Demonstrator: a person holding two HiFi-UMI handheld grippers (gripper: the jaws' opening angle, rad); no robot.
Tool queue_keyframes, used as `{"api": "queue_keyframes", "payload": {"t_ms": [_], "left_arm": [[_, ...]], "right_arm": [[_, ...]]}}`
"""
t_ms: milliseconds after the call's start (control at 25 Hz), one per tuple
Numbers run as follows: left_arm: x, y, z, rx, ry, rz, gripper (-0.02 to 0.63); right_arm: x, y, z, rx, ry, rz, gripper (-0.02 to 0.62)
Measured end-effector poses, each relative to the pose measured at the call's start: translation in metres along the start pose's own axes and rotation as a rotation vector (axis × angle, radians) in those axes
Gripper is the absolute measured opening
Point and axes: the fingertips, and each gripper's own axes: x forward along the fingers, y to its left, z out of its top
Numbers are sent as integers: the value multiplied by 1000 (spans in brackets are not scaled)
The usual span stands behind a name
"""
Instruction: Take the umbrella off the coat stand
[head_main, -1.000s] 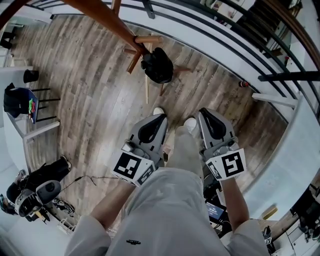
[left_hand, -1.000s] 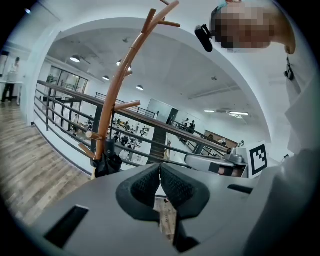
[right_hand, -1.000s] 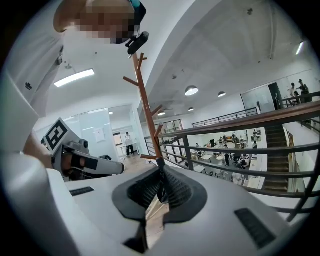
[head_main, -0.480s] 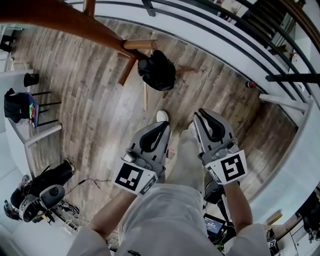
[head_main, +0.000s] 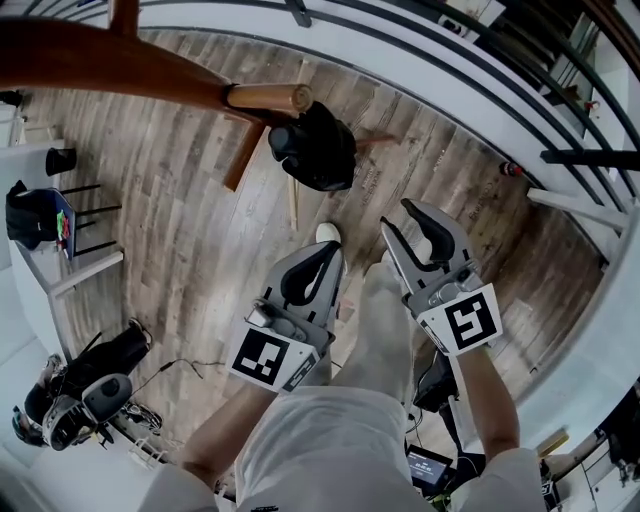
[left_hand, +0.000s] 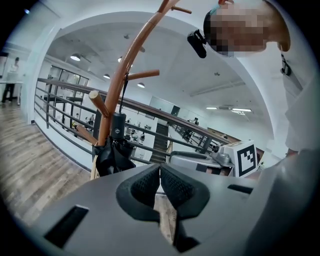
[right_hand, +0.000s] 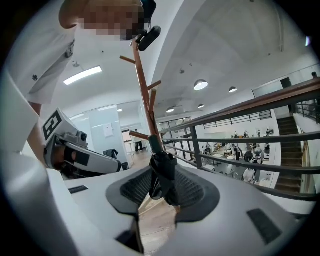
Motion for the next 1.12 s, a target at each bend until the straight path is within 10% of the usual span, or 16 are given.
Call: {"api": "queue_keyframes", "payload": {"t_ms": [1120], "left_arm": [[42,69,-39,2,10,78,25]], "right_arm": [[116,-20,-59,-135,-15,193,372]]}}
